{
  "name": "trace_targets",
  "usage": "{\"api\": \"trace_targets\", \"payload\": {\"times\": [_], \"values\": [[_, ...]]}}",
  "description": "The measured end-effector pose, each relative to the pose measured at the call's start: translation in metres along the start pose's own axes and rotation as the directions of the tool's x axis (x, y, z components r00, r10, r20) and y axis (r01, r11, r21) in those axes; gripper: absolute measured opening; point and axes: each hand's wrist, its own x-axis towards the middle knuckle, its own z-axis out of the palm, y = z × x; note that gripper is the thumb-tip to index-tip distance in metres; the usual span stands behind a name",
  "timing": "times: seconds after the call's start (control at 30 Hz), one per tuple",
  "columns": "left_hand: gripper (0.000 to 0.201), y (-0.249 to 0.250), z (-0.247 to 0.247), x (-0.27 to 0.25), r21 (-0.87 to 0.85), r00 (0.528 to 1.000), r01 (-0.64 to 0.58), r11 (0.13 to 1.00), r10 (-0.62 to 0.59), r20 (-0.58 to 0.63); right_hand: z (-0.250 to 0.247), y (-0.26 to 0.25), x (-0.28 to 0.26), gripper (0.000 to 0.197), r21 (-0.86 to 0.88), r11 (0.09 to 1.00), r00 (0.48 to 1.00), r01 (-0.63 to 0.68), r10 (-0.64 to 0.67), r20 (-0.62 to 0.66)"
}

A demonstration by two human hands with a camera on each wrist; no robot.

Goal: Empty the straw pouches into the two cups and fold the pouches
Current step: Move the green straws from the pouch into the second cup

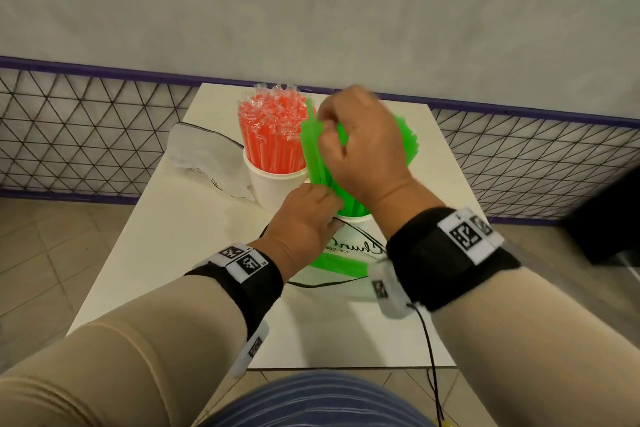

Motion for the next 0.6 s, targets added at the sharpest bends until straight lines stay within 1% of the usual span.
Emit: {"api": "trace_targets", "payload": {"times": [0.03, 0.07, 0.1, 0.13, 0.17, 0.2, 0.23, 0.27, 0.3, 0.33, 0.37, 0.4, 0.43, 0.5, 0.53, 0.6], "values": [[0.036, -0.005, -0.001, -0.004, -0.04, 0.999, 0.041, 0.998, -0.041, 0.002, 0.001, -0.01, -0.012, 0.02, 0.081, 0.997, 0.999, -0.011, 0.008, 0.037], [0.036, -0.011, -0.003, -0.009, -0.092, 0.997, 0.074, 0.993, -0.072, 0.02, 0.004, -0.016, -0.028, 0.019, 0.12, 0.992, 0.992, -0.04, 0.025, 0.123], [0.031, -0.018, -0.007, -0.015, -0.159, 0.994, 0.105, 0.982, -0.1, 0.045, 0.011, -0.019, -0.045, 0.019, 0.123, 0.99, 0.973, -0.074, 0.044, 0.227], [0.024, -0.028, -0.008, -0.023, -0.194, 0.99, 0.127, 0.973, -0.113, 0.081, 0.018, -0.019, -0.062, 0.02, 0.097, 0.989, 0.94, -0.111, 0.073, 0.333], [0.019, -0.035, -0.009, -0.031, -0.197, 0.983, 0.155, 0.968, -0.132, 0.128, 0.027, -0.016, -0.077, 0.023, 0.052, 0.987, 0.89, -0.151, 0.113, 0.443], [0.017, -0.04, -0.01, -0.038, -0.148, 0.971, 0.179, 0.973, -0.15, 0.187, 0.037, -0.011, -0.09, 0.026, -0.018, 0.983, 0.818, -0.182, 0.161, 0.553], [0.015, -0.044, -0.009, -0.044, -0.076, 0.944, 0.22, 0.973, -0.192, 0.268, 0.047, -0.004, -0.1, 0.028, -0.122, 0.977, 0.719, -0.176, 0.212, 0.662], [0.013, -0.046, -0.01, -0.048, -0.011, 0.894, 0.282, 0.959, -0.258, 0.367, 0.058, 0.003, -0.11, 0.026, -0.22, 0.965, 0.609, -0.141, 0.26, 0.749], [0.018, -0.046, -0.01, -0.051, 0.051, 0.823, 0.347, 0.937, -0.33, 0.463, 0.067, 0.009, -0.12, 0.024, -0.277, 0.953, 0.513, -0.121, 0.299, 0.805], [0.028, -0.045, -0.007, -0.055, 0.098, 0.746, 0.405, 0.909, -0.391, 0.54, 0.075, 0.015, -0.129, 0.023, -0.302, 0.945, 0.45, -0.126, 0.326, 0.831], [0.038, -0.045, -0.005, -0.057, 0.124, 0.677, 0.461, 0.879, -0.439, 0.591, 0.081, 0.019, -0.137, 0.023, -0.31, 0.939, 0.423, -0.148, 0.343, 0.839], [0.045, -0.044, -0.003, -0.06, 0.131, 0.636, 0.502, 0.855, -0.467, 0.615, 0.085, 0.022, -0.144, 0.021, -0.308, 0.934, 0.418, -0.181, 0.356, 0.836], [0.05, -0.043, -0.001, -0.061, 0.119, 0.616, 0.526, 0.842, -0.474, 0.63, 0.088, 0.024, -0.15, 0.021, -0.302, 0.929, 0.416, -0.214, 0.366, 0.833], [0.054, -0.038, 0.002, -0.065, 0.06, 0.61, 0.539, 0.84, -0.438, 0.66, 0.091, 0.024, -0.157, 0.027, -0.298, 0.921, 0.389, -0.25, 0.378, 0.84], [0.053, -0.036, 0.002, -0.066, 0.03, 0.613, 0.542, 0.84, -0.419, 0.67, 0.092, 0.023, -0.161, 0.033, -0.298, 0.921, 0.376, -0.25, 0.376, 0.847], [0.046, -0.036, 0.001, -0.068, -0.003, 0.626, 0.543, 0.84, -0.403, 0.668, 0.092, 0.02, -0.167, 0.045, -0.298, 0.928, 0.374, -0.223, 0.363, 0.853]]}}
